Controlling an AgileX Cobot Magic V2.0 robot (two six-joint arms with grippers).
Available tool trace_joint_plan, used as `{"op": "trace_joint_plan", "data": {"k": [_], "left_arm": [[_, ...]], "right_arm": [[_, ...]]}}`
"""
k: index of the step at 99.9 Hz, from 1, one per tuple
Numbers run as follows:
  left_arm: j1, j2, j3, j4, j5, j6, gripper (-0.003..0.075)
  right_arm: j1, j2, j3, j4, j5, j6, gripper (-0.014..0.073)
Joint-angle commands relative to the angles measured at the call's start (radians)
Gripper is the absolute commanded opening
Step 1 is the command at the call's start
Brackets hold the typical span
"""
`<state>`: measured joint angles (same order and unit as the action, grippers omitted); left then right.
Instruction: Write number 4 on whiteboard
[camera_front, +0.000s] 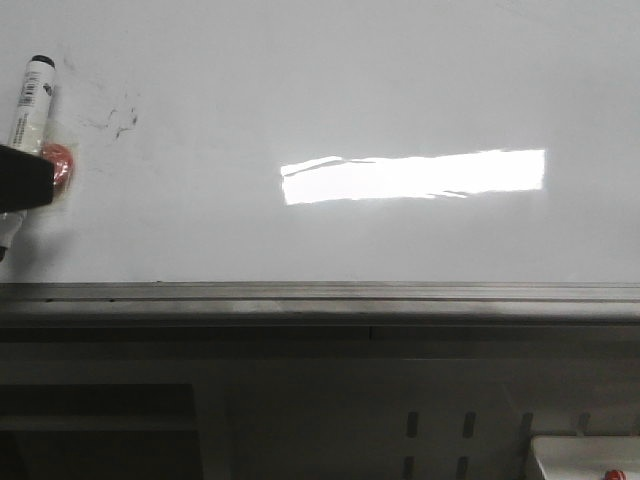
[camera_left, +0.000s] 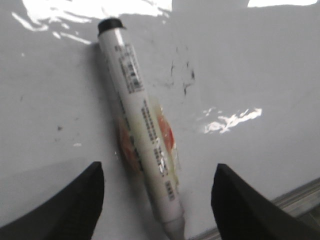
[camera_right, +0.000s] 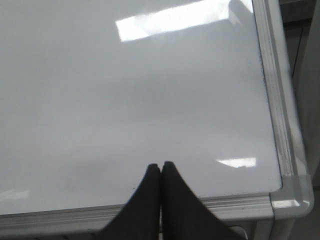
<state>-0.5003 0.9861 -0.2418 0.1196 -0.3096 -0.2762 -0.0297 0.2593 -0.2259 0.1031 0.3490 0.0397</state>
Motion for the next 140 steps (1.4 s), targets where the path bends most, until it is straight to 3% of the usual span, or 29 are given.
{"op": "trace_joint_plan", "data": {"k": [1,8,18,41,52,70,95,105,113,122,140], "left_arm": [[-0.009,0.019,-0.028,-0.031,-0.038,-0.010,0.0396],[-0.009,0.037,-0.028,-0.031,-0.035,-0.027,0.0274],[-0.009,0.044,-0.028,-0.031,-0.051,-0.029,-0.0025],[-0.009,0.044,-0.028,-0.008,-0.124,-0.029,-0.0020],[-0.009,0.025,-0.028,0.140,-0.148,-0.029,-0.0020],[-0.009,-0.015,-0.028,0.438,-0.175,-0.029,-0.0020],[-0.009,-0.013,-0.028,0.720,-0.337,-0.029,-0.0020],[-0.009,-0.013,-0.028,0.739,-0.354,-0.018,-0.0020],[-0.009,-0.013,-0.028,0.757,-0.360,0.013,-0.0020],[-0.009,-0.013,-0.028,0.818,-0.394,0.028,-0.0020],[-0.009,-0.013,-0.028,0.826,-0.397,0.030,-0.0020]], "right_arm": [[-0.006,0.019,-0.032,-0.002,-0.093,-0.004,-0.0064],[-0.006,0.019,-0.032,-0.002,-0.098,-0.004,-0.0064],[-0.006,0.019,-0.032,-0.002,-0.100,-0.004,-0.0064],[0.007,0.037,-0.048,0.009,-0.046,-0.010,-0.0064],[0.066,0.092,-0.099,0.062,0.024,-0.058,-0.0064],[0.249,0.271,-0.195,0.241,0.044,-0.222,-0.0064],[0.590,0.503,-0.373,0.243,-0.015,-0.238,-0.0053],[0.738,0.591,-0.447,0.243,-0.024,-0.287,0.0078],[0.832,0.669,-0.501,0.232,-0.033,-0.287,0.0288],[0.884,0.741,-0.551,0.222,-0.038,-0.287,0.0432],[0.923,0.840,-0.631,0.222,-0.034,-0.294,0.0428]]}}
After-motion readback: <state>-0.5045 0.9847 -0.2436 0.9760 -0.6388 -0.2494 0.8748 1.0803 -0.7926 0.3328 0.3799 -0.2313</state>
